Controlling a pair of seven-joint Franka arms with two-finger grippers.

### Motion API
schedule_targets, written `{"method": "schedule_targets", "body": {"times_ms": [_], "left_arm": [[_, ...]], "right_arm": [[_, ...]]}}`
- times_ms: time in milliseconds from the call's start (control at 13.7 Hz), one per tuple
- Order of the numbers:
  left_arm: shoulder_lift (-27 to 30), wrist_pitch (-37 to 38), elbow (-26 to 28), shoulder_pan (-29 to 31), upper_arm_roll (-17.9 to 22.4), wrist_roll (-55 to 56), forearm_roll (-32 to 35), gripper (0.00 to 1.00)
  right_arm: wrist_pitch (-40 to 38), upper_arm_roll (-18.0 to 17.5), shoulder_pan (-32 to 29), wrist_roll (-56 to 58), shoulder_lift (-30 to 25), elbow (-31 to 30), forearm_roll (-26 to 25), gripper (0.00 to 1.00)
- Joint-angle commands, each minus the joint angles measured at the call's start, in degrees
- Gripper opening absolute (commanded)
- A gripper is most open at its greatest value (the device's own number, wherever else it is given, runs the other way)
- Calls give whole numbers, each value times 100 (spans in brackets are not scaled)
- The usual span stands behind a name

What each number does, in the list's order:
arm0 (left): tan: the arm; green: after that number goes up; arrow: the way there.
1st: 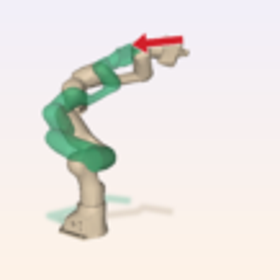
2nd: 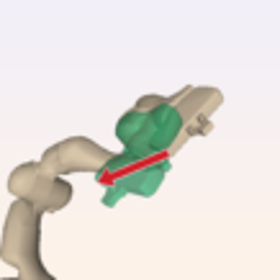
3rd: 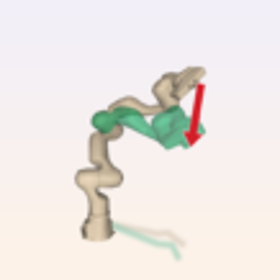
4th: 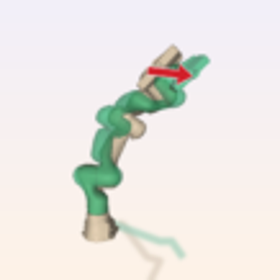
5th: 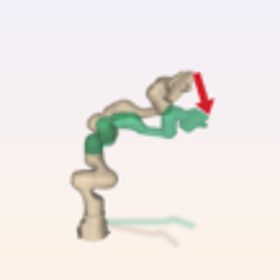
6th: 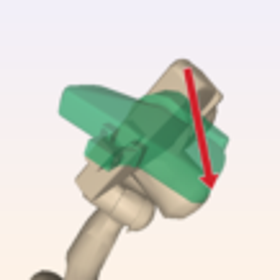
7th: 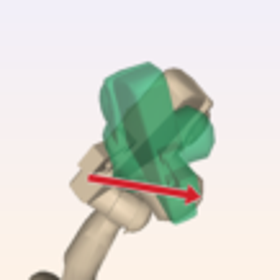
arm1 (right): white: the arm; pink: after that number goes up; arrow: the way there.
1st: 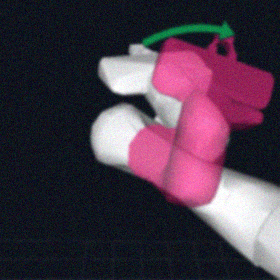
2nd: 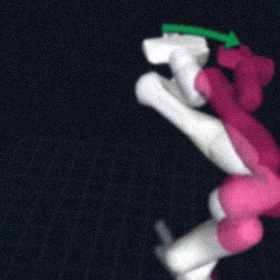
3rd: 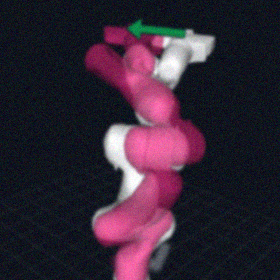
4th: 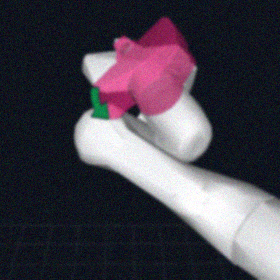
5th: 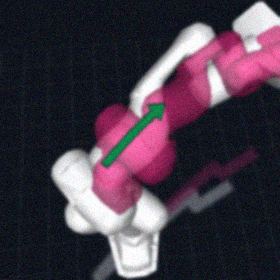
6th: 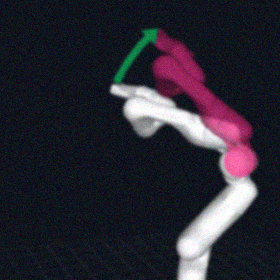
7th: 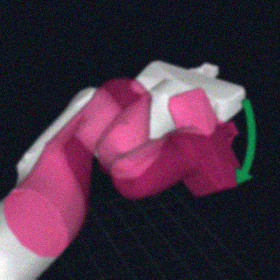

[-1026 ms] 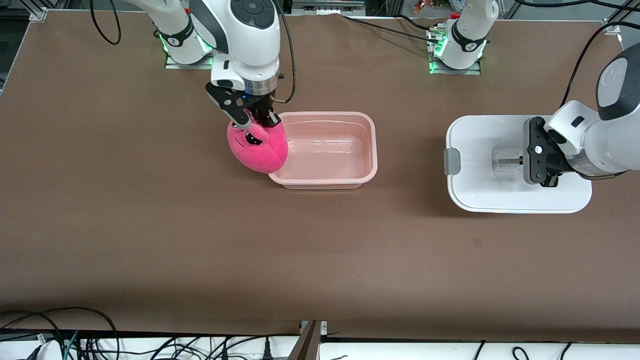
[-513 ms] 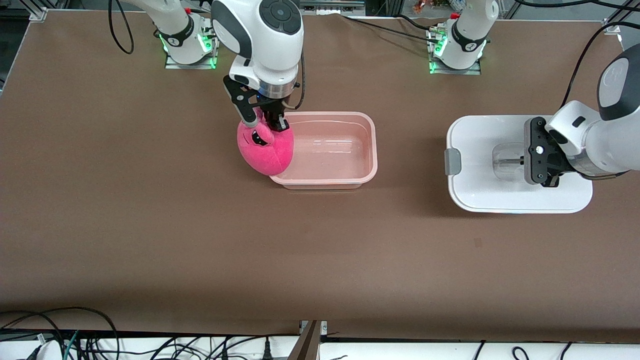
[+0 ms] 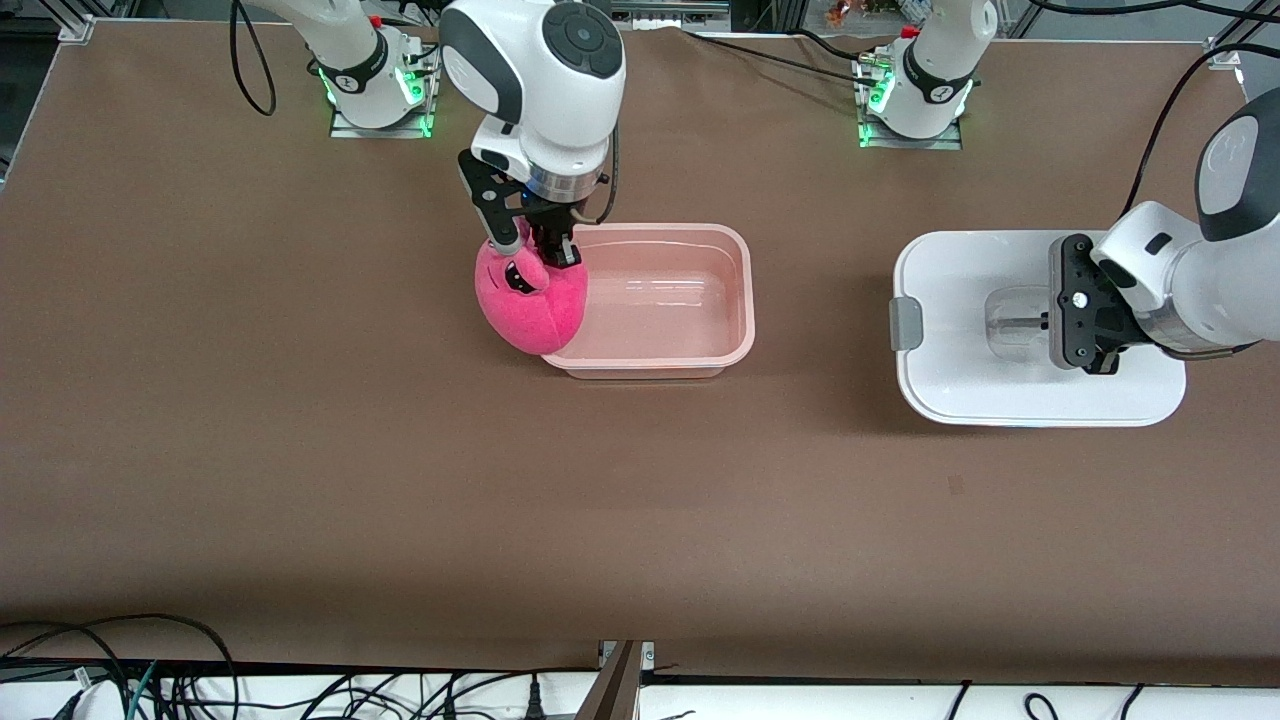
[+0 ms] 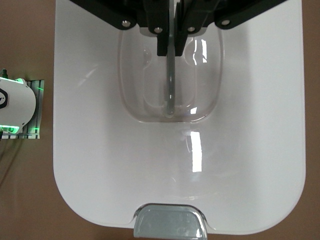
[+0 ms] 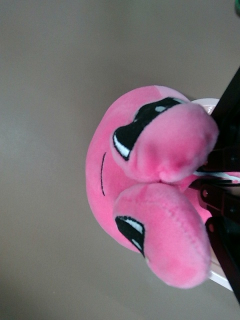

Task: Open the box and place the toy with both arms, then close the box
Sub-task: 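Carry the plush toy with the right gripper into the pink box, then open the right gripper to release the toy and lift away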

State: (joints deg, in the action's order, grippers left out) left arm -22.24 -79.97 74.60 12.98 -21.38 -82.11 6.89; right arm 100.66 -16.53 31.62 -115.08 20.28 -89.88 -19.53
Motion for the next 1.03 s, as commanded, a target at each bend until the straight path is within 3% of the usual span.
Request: {"method": "schedule_targets", "body": {"times_ms": [0,220,293,440,513,952], "left_arm": [[35,78,-34,38,-33,-148,58,0],[35,78,-34,38,-33,-148,58,0],[35,78,-34,38,-33,-148,58,0],[35,78,-34,38,-33,-148,58,0],[35,78,-34,38,-33,-148,58,0],[26,78,-34,38,-33,-148,58,0]], "right_arm": [[-108,36,169,-233,292,216,-270,0],[-82,36,178,-392,363,295,-324,0],[-47,36,178,-383,389,374,-315,9],[216,36,204,-401,591,567,-289,75],[234,36,318,-392,679,620,-314,100],[375,36,994,-401,978,1077,-306,100]]}}
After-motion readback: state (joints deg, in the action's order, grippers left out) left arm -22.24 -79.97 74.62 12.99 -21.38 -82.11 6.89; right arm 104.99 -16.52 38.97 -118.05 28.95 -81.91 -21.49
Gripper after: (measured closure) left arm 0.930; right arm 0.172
